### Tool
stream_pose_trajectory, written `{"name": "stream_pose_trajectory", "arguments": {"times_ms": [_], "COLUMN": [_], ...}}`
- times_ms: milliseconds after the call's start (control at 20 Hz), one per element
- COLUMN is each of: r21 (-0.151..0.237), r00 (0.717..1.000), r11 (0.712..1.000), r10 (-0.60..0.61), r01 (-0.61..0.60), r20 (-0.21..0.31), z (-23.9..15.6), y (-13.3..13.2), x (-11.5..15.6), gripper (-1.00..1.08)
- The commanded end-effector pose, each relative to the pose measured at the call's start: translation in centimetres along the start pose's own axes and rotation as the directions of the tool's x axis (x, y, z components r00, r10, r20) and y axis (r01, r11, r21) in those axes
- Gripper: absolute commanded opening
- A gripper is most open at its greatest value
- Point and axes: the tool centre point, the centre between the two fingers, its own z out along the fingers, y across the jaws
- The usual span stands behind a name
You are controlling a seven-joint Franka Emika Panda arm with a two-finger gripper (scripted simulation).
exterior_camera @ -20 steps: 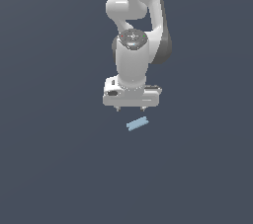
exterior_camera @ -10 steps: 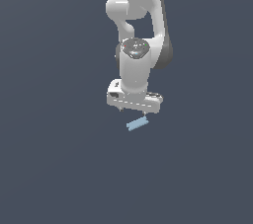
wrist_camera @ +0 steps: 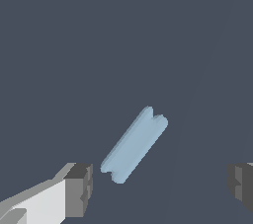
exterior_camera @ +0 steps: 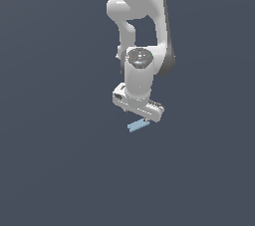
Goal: Pick up the object and move it to a goal position.
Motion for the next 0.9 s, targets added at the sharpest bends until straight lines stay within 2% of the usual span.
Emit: {"name": "stream_pose_trajectory", "arguments": {"times_ms": [0,400,850], "r21": [-0.001,-0.007,-0.014], "r00": [0.998,0.961,0.876], "r11": [0.998,0.961,0.876], "r10": [0.068,0.275,0.481], "r01": [-0.068,-0.275,-0.481], "r20": [0.001,0.004,-0.001], "z": [0.7,2.9,5.1], "y": [-0.2,-0.6,-0.9], "x": [-0.2,-0.9,-1.6], "gripper": [1.0,1.0,1.0]}}
